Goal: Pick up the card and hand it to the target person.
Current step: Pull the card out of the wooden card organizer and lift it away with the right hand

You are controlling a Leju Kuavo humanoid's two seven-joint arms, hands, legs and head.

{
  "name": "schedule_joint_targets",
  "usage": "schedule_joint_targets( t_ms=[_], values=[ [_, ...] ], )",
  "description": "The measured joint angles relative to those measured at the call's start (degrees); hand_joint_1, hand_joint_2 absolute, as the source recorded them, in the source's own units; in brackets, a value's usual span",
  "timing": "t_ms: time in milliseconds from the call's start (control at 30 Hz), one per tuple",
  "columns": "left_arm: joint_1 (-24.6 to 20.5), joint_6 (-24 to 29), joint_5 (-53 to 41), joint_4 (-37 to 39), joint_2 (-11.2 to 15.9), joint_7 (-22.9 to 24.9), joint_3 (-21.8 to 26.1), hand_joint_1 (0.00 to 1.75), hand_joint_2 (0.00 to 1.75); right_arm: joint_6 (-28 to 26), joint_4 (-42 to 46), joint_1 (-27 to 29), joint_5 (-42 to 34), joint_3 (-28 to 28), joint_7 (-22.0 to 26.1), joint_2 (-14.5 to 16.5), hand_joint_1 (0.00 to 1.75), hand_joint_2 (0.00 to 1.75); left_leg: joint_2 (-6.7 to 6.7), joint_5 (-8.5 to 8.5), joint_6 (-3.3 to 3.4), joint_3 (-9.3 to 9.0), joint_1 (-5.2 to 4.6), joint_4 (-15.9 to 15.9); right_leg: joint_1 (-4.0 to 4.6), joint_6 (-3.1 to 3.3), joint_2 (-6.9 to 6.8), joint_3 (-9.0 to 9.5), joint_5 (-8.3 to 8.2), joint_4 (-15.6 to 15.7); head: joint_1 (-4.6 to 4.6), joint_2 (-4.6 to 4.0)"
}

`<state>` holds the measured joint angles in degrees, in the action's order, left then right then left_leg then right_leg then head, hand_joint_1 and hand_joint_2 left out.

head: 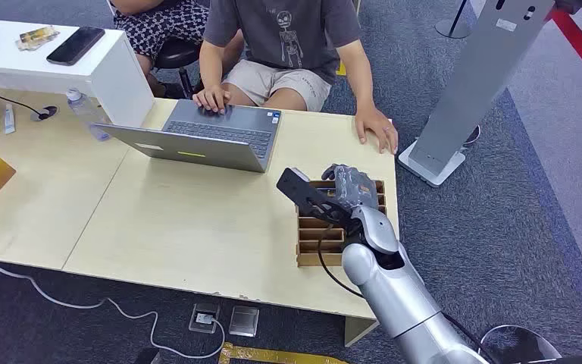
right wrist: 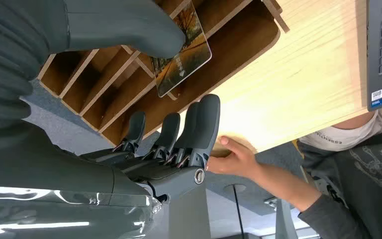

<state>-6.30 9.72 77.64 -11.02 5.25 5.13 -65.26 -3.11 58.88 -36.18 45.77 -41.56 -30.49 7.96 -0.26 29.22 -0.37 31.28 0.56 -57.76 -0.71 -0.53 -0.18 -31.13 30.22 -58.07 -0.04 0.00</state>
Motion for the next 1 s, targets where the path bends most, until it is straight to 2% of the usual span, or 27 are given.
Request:
schedule_joint_targets(
  t_ms=[867,1000],
  values=[
    [0.0,-0.72,-1.19,0.0,0.0,0.05,-0.04,0.0,1.75,0.0,-3.2,0.39,0.04,0.39,-0.09,-0.04,0.92,1.75,0.0,0.0,0.0,-0.04,0.0,0.0,0.0,0.0,0.0,0.02,0.0,0.0,0.02,0.0],
    [0.0,-0.86,-1.75,0.0,0.0,0.05,-0.38,0.0,1.75,-0.03,-3.26,0.5,0.12,0.78,-0.56,-0.19,0.85,1.75,0.0,0.0,0.0,-0.06,0.0,0.0,0.0,0.0,0.0,0.03,0.0,0.01,0.02,0.0]
  ],
)
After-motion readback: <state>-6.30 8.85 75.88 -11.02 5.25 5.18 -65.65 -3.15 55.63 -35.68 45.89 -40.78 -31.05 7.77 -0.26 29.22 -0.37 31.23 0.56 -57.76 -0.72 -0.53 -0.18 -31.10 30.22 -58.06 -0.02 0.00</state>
